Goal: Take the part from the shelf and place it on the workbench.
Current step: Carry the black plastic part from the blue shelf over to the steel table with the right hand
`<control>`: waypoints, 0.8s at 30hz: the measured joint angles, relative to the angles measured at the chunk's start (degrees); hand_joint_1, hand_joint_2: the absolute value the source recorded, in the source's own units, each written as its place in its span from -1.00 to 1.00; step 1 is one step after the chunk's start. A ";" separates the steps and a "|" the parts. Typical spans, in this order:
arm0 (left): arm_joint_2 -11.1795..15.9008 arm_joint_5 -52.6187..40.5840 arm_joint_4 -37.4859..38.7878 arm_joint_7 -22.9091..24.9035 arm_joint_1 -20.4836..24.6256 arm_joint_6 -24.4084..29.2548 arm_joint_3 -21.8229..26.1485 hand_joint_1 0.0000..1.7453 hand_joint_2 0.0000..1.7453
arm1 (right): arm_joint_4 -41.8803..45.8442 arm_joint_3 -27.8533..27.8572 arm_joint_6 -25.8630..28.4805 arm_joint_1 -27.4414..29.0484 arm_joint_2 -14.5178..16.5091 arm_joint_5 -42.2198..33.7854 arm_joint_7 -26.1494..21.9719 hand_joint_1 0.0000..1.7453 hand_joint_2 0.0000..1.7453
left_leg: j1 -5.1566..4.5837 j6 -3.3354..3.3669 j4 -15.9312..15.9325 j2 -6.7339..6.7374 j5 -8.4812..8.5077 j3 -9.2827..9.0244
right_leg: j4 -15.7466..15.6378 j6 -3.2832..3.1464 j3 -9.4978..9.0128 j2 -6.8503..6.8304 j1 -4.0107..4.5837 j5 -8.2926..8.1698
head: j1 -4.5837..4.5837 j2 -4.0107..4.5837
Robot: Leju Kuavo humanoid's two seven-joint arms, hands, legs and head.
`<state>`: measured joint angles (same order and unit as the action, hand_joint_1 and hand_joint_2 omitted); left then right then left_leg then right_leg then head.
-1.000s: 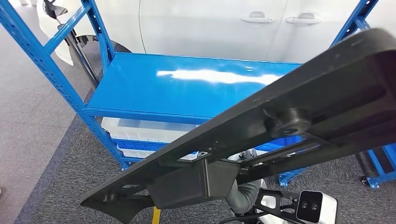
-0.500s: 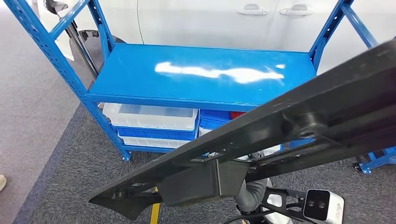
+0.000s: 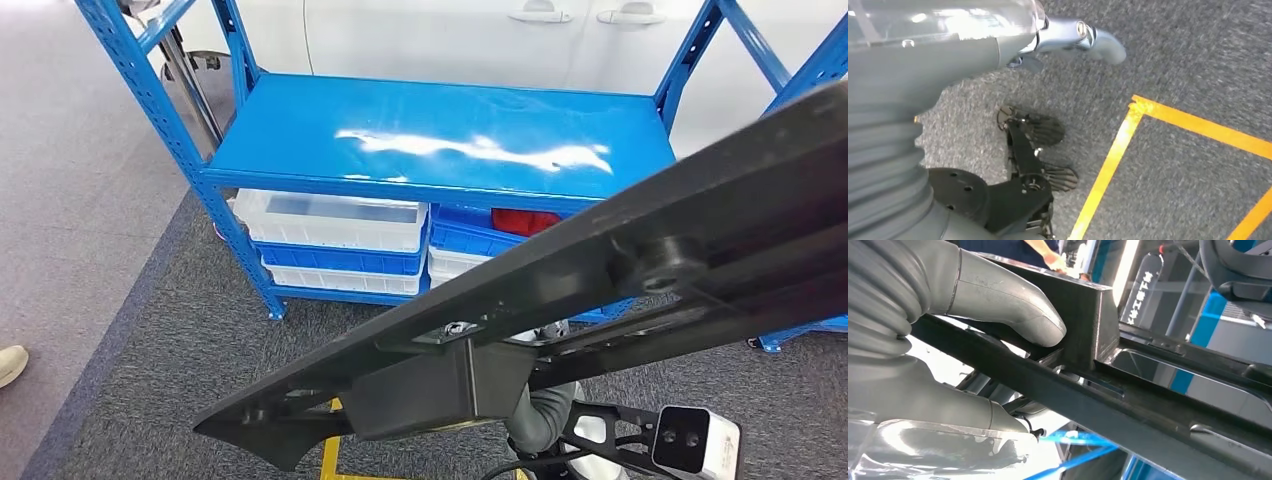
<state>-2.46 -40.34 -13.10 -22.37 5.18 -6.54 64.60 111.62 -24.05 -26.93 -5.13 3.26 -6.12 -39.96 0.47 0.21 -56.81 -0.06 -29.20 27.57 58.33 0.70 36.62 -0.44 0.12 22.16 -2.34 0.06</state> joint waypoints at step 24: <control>-0.02 -0.72 0.01 2.20 0.08 -1.17 0.04 -1.00 1.00 | -0.10 2.30 0.75 -0.88 -0.19 0.39 0.00 1.00 1.00 | 0.48 -2.48 -11.84 -0.03 0.63 9.69 | -1.44 -2.10 -6.39 1.16 -0.36 5.15 | -0.01 0.01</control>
<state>-2.48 -41.05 -13.09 -20.16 5.26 -7.71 64.65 111.52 -21.75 -26.17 -6.00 3.07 -5.73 -39.96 0.95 -2.27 -68.65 -0.09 -28.58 37.27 56.89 -1.41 30.22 0.73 -0.24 27.31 -2.34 0.07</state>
